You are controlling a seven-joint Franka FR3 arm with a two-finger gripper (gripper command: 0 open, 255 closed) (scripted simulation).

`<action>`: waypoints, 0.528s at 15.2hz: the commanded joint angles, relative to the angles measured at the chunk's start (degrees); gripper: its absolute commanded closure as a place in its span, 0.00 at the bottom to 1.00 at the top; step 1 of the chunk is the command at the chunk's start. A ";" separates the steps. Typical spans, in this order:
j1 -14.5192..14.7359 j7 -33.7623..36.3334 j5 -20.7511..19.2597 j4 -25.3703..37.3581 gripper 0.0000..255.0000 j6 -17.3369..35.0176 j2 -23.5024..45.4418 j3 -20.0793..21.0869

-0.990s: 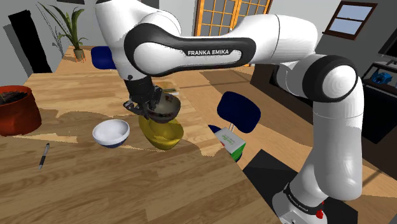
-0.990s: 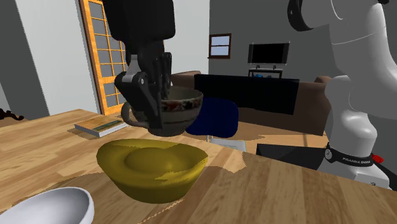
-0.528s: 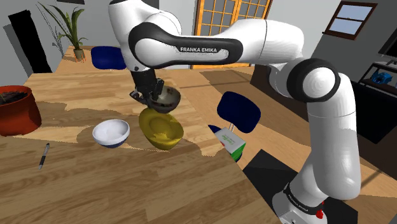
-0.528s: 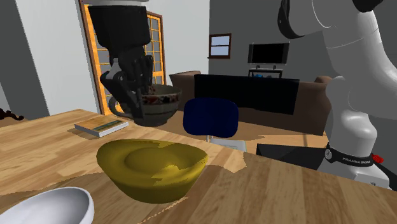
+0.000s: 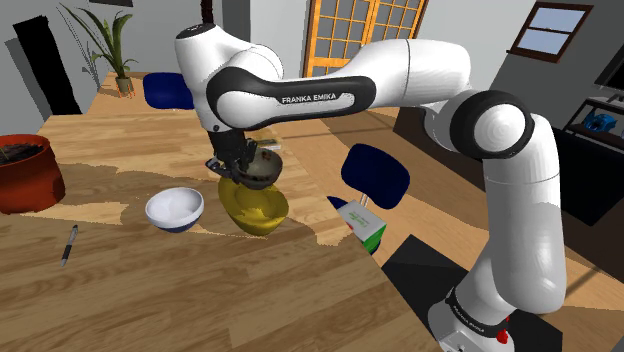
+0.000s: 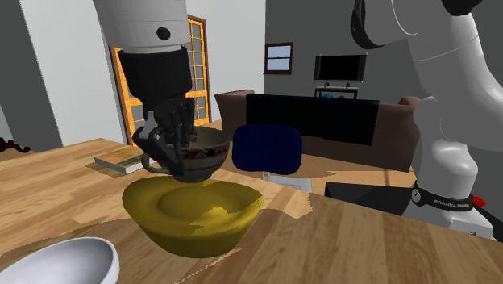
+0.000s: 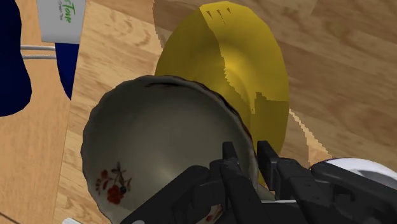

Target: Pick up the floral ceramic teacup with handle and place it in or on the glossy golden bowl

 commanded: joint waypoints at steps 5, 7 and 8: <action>-0.91 1.08 -0.27 -4.54 1.00 4.41 0.07 -0.15; -0.91 1.08 -0.27 -4.55 1.00 4.41 0.07 -0.15; -0.91 1.08 -0.27 -4.54 1.00 4.41 0.07 -0.15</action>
